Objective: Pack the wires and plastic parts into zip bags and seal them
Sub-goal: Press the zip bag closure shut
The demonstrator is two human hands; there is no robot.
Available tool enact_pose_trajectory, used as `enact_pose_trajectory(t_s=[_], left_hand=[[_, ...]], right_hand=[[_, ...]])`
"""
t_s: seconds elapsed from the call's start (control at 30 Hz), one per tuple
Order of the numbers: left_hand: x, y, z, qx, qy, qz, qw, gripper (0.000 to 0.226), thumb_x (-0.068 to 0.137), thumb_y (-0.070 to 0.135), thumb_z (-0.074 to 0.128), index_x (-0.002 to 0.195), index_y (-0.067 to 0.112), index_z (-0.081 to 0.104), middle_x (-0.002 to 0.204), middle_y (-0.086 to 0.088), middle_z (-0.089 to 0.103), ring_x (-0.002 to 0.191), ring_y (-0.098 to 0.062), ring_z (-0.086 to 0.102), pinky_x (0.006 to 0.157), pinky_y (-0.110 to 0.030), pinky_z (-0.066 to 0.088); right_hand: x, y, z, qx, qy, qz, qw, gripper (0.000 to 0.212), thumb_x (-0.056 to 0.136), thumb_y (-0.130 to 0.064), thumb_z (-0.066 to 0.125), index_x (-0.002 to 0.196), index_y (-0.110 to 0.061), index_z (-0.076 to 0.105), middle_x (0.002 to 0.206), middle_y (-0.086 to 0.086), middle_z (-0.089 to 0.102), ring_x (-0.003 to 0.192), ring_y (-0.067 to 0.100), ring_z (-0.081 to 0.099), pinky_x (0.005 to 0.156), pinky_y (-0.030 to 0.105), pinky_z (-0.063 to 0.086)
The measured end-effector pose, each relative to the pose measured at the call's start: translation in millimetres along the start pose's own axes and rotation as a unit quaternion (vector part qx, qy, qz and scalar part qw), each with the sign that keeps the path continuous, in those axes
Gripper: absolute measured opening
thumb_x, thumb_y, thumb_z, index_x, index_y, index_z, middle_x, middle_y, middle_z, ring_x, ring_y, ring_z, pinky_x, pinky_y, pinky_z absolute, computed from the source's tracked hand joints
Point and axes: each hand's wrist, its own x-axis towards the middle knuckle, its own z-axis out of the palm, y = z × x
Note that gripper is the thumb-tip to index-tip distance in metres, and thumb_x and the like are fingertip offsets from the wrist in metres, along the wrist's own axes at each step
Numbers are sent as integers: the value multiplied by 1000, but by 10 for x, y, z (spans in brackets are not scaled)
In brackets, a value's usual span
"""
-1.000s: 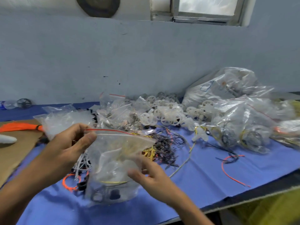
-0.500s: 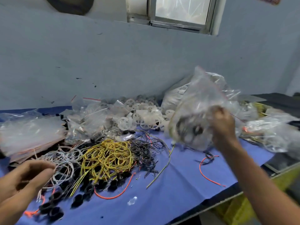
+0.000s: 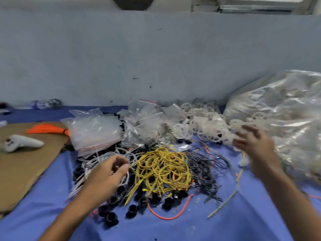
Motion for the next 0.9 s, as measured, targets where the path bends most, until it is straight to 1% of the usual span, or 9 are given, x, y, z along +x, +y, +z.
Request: enact_pose_trajectory(t_s=[0.1,0.2,0.33,0.47,0.53,0.6,0.7,0.83,0.9], left_hand=[[395,-77,64,62,15,-14,998,7,95,28,64,93,34,64,90,16,68,82,3,62,70,-18,44],[810,-365,-18,141,36,-23,989,14,96,15,59,104,23,68,104,1,70,98,-18,64,86,-33,50],[1335,-873,-384,287,62,-89,952,42,90,-3,50,126,14,65,132,-12,62,120,-31,57,102,-43,46],[1649,-1187,-544,389,-84,-154,905,56,96,15,54,150,21,42,155,-8,43,139,-30,43,111,-36,35],[1724,-1264,-565,381,-77,-152,909,46,97,26,56,143,26,50,147,-4,53,132,-27,51,106,-36,39],[1779,-1269,-601,361,-13,-111,926,25,96,28,57,121,27,61,127,-2,67,114,-28,62,95,-39,49],[1794,-1243,-631,365,16,-57,929,3,96,31,60,98,29,60,107,3,70,96,-22,63,84,-40,54],[1746,-1236,-632,337,-115,-45,933,31,86,46,69,112,31,61,111,12,61,98,-10,59,86,-32,53],[1709,-1227,-604,361,-133,-42,922,34,87,53,66,113,31,63,106,14,62,96,-9,62,87,-35,56]], right_hand=[[-502,524,667,21,-19,5,1000,14,99,-5,52,107,-13,60,85,7,69,58,17,60,50,25,54],[-713,777,1062,22,-26,-18,999,12,99,-12,54,102,-20,64,73,2,69,54,10,60,47,23,50],[-722,978,1050,-57,-68,-73,993,12,98,-25,59,99,-36,64,80,-4,71,64,17,67,53,38,56],[-675,1089,984,-101,-60,-71,991,13,96,-30,59,99,-42,63,82,-8,72,66,10,68,58,38,58],[-673,1103,996,-101,-54,-73,991,12,95,-31,60,99,-42,64,80,-8,72,63,7,67,54,34,55],[-684,1098,1010,-96,-54,-66,992,11,94,-31,60,99,-41,64,76,-7,72,62,9,66,52,31,54],[-702,1079,1015,-90,-57,-64,992,9,94,-31,60,99,-38,65,74,-4,71,62,16,65,50,32,51],[-725,1022,1014,-76,-68,-74,992,9,95,-28,59,95,-36,64,74,-2,70,61,19,64,57,41,56],[-731,1000,1008,-70,-69,-71,993,11,95,-26,59,93,-35,64,73,-1,69,61,21,63,56,46,57]])
